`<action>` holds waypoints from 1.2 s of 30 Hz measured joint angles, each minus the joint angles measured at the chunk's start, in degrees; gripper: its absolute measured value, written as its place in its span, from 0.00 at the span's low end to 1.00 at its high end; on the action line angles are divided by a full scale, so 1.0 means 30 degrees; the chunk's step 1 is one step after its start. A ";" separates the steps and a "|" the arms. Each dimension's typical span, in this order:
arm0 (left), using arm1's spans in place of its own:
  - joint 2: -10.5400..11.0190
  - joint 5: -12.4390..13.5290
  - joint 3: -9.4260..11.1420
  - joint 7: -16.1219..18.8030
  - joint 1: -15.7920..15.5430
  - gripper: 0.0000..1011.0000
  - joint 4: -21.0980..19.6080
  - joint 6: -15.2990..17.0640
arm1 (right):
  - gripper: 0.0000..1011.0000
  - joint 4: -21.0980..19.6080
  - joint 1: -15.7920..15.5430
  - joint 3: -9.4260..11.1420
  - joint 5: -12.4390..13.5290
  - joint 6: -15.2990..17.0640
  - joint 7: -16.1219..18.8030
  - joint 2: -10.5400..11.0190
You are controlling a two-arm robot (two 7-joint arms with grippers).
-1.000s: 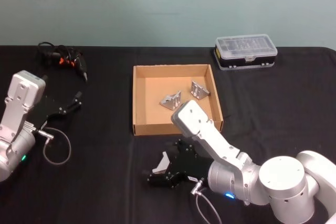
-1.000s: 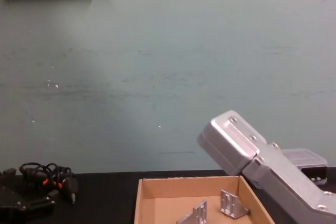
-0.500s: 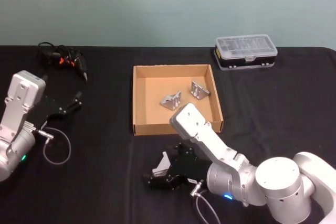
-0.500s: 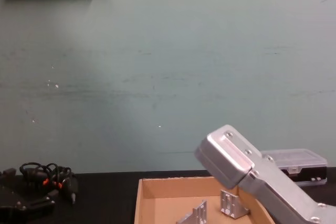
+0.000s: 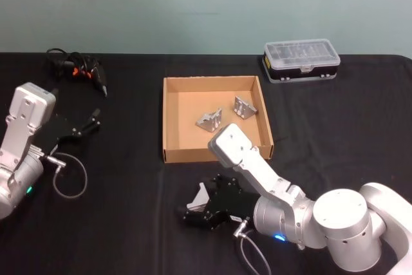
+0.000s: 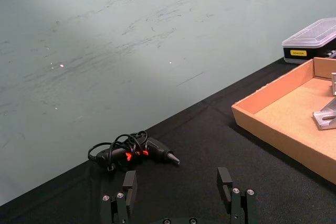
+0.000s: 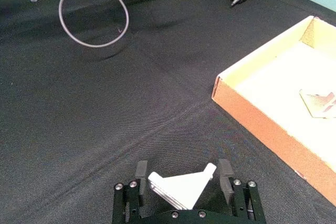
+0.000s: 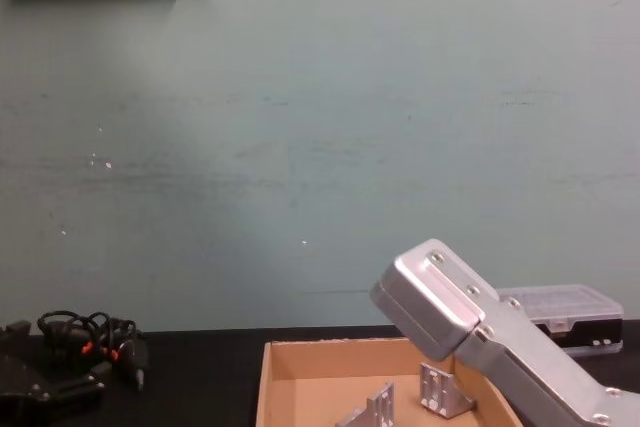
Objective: Use one hand to pick up the angle iron from the table and place it into the box.
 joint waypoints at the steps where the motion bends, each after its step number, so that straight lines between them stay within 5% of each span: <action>1: 0.0000 -0.0001 0.0001 0.0000 -0.0001 0.99 0.0001 0.0000 | 0.85 -0.0004 0.0001 -0.0002 0.0002 -0.0001 0.0000 0.0001; 6: -0.0001 -0.0001 0.0000 0.0000 0.0000 0.99 0.0001 0.0001 | 0.73 -0.0019 0.0001 -0.0008 0.0010 -0.0006 -0.0002 0.0008; 19: 0.0000 -0.0001 0.0000 0.0000 0.0000 0.99 0.0001 0.0001 | 0.72 -0.0064 -0.0021 0.0011 0.0026 -0.0012 -0.0023 0.0034; 30: 0.0000 0.0000 0.0000 0.0000 0.0001 0.99 0.0001 0.0001 | 0.73 -0.2453 -0.0636 0.1285 0.0445 0.0101 0.0586 0.0399; 36: 0.0000 0.0000 0.0001 -0.0001 0.0000 0.99 0.0001 0.0001 | 0.72 -0.2999 0.0028 0.1982 0.0852 0.0542 0.0732 0.0189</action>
